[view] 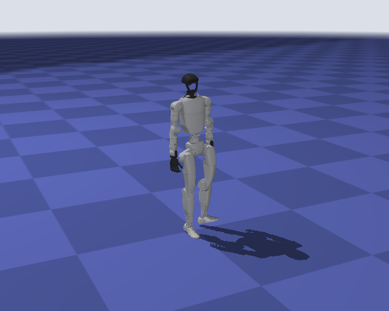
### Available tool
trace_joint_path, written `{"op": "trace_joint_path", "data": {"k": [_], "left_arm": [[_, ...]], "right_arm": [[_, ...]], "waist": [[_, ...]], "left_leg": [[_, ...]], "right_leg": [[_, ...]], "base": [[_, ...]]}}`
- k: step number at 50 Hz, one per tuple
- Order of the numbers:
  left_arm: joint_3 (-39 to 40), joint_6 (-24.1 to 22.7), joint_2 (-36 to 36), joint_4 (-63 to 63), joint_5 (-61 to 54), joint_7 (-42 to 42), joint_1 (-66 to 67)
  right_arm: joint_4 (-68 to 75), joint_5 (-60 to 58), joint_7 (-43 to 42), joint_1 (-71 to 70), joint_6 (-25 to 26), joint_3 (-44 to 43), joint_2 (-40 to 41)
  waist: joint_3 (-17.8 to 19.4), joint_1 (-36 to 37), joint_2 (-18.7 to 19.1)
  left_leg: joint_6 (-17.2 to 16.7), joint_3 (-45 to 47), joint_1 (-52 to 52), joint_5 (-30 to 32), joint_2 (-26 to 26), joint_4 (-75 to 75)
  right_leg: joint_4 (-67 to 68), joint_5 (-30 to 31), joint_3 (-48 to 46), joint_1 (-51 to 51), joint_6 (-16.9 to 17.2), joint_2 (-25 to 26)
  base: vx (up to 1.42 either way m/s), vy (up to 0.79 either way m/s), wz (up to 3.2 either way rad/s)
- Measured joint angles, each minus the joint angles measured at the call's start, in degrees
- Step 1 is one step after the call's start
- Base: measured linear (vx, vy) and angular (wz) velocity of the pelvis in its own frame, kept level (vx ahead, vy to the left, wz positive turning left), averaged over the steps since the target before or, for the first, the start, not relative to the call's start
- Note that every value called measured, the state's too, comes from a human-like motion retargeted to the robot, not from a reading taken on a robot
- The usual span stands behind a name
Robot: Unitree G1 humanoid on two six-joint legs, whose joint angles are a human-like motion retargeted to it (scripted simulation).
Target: In place motions
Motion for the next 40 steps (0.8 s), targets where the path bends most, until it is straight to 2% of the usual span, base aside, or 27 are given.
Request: {"op": "trace_joint_path", "data": {"k": [12,20,27,32,35,37,40], "left_arm": [[-0.48,0.17,0.31,-0.51,-1.02,-0.18,-1.81],[-1.35,-0.3,0.17,-1.69,-1.74,-0.02,-2.4],[-1.01,-1.37,-0.46,-2.7,-2.45,0.5,-0.51],[-0.9,-3.74,-0.78,-3.28,-4.52,4.51,1.71],[-0.22,-4.35,-1.14,-3.38,-5.25,6.07,2.88],[0.25,-4.77,-1.41,-3.1,-6.16,6.99,3.58],[0.98,-5.06,-1.75,-2.51,-7.01,7.23,5.02]], "right_arm": [[2.2,0.59,-1.88,-0.06,0.11,-0.69,-1.71],[3.27,-5.49,-4.3,-0.1,-0.42,2.71,-1.76],[2.95,-4.53,-3.96,-0.63,-0.93,4.94,-0.18],[1.44,-3.4,-1.93,-2.25,-1.66,7.14,0.56],[-0.07,-2.37,-0.27,-3.84,-2.19,8.4,0.93],[-1.35,-1.39,0.76,-5.07,-2.69,8.82,1.38],[-3.41,0.41,2.41,-7.01,-3.69,9.41,2.18]], "waist": [[0.49,-0.29,0.42],[0.94,-0.5,0.64],[1.37,-0.23,0.84],[2.53,0.05,0.03],[3.43,0.95,-1.01],[3.95,1.47,-1.89],[4.88,3.18,-3.39]], "left_leg": [[-0.72,-0.75,-0.6,0.12,0.8,-0.02],[-1.92,-1.66,-1.08,0.54,1.85,0.97],[-3.68,-2.74,-2.15,0.04,3.21,4.5],[-5.2,-4.37,-5.1,0.43,4.13,12.08],[-5.31,-5.2,-8.92,3.51,4.82,20.05],[-4.18,-7.75,-12.57,7.05,4.38,26.56],[-0.76,-10.46,-19.13,9.99,2.35,38.33]], "right_leg": [[0.26,0.16,0.48,-1.04,-0.54,0.83],[-0.02,-0.48,-0.59,-0.2,-1.39,1.42],[-0.45,-1.25,-1.28,1.13,-2.29,2.0],[-0.78,-1.82,-1.46,2.59,-2.78,1.48],[-0.99,-1.91,-1.72,3.18,-3.03,0.22],[-1.09,-1.93,-2.41,3.37,-3.12,-0.99],[-1.26,-1.77,-2.65,3.76,-3.32,-3.05]], "base": [[-0.04,-0.05,-0.02],[-0.05,-0.09,0.18],[-0.05,-0.12,0.15],[-0.07,-0.11,0.26],[-0.13,-0.1,0.25],[-0.15,-0.08,0.35],[-0.11,-0.04,0.13]]}}
